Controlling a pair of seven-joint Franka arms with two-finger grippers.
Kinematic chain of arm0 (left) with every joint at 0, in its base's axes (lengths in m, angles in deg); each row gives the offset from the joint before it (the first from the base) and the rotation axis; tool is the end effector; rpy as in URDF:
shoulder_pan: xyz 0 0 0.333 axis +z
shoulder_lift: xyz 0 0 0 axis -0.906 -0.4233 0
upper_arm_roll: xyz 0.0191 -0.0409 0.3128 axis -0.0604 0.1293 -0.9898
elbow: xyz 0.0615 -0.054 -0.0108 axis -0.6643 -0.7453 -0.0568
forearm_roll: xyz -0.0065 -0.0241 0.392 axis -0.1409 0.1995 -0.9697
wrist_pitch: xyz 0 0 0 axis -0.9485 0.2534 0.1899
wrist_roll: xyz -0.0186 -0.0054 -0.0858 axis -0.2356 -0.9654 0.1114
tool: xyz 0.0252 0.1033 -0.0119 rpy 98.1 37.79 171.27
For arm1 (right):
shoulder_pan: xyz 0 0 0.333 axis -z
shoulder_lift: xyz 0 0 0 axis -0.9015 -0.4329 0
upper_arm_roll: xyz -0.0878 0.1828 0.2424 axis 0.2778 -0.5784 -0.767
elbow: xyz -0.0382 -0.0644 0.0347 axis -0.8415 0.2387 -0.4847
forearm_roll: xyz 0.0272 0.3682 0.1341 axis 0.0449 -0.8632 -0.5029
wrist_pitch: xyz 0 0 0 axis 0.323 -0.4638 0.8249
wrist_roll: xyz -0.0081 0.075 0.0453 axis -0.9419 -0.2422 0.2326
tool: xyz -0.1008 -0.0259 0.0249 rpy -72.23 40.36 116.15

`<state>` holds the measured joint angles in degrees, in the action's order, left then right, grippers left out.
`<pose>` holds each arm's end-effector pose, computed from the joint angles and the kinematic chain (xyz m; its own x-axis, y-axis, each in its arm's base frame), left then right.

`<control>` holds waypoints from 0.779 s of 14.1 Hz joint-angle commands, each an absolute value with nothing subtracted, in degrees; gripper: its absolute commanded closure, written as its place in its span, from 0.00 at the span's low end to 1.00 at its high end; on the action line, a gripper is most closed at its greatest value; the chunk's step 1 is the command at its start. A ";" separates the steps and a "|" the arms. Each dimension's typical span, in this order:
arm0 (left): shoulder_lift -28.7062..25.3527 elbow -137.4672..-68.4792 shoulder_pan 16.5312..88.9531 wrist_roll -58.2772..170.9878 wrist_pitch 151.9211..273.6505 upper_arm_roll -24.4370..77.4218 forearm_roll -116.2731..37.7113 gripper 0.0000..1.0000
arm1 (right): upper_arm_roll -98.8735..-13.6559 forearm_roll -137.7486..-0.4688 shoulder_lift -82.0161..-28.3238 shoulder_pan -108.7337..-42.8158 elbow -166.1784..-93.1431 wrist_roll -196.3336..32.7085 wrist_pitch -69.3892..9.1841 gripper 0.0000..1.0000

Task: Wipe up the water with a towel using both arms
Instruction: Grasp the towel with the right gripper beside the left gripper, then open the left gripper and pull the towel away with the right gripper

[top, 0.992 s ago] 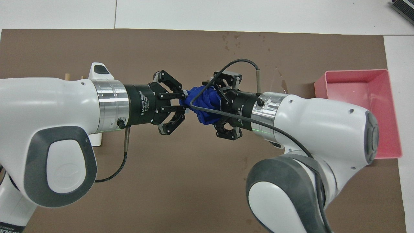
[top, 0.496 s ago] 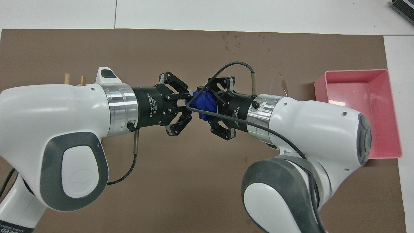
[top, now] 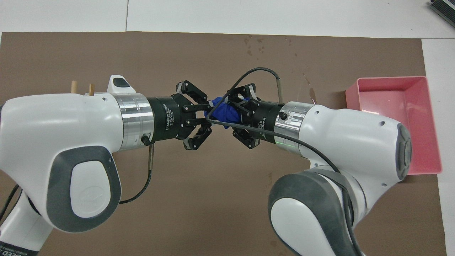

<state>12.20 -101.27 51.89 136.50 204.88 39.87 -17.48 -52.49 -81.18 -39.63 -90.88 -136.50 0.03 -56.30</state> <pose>0.4959 -0.3063 0.5945 0.0964 0.6880 -0.7193 0.9800 0.0608 0.1895 0.5237 0.2965 0.5527 0.4201 -0.7487 -0.5128 -0.8483 -0.1233 -0.5150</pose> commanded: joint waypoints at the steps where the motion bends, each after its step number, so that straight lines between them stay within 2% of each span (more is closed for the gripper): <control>1: 13.66 -101.71 51.60 137.41 205.71 39.02 -16.60 0.01 | -53.02 -82.99 -39.39 -90.28 -137.00 -2.71 -54.98 1.00; 3: 13.66 -101.44 51.69 136.72 205.80 38.85 -19.05 0.00 | -53.02 -82.99 -39.39 -90.28 -137.00 -2.89 -54.80 1.00; 4: 13.31 -100.66 51.69 136.63 205.62 38.93 -25.85 0.00 | -53.02 -82.99 -39.39 -90.19 -137.00 -4.19 -54.28 1.00; 7: 12.69 -99.69 51.95 134.00 202.91 38.85 -44.43 0.00 | -52.49 -77.93 -38.16 -87.05 -137.35 -20.04 -41.67 1.00; 9: 12.69 -99.24 53.35 126.74 200.89 38.49 -46.22 0.00 | -52.58 -71.07 -37.55 -82.65 -137.35 -30.61 -32.17 1.00; 11: 12.69 -98.72 56.86 114.45 197.47 38.49 -46.22 0.00 | -52.58 -66.58 -37.02 -80.01 -137.53 -40.97 -28.97 1.00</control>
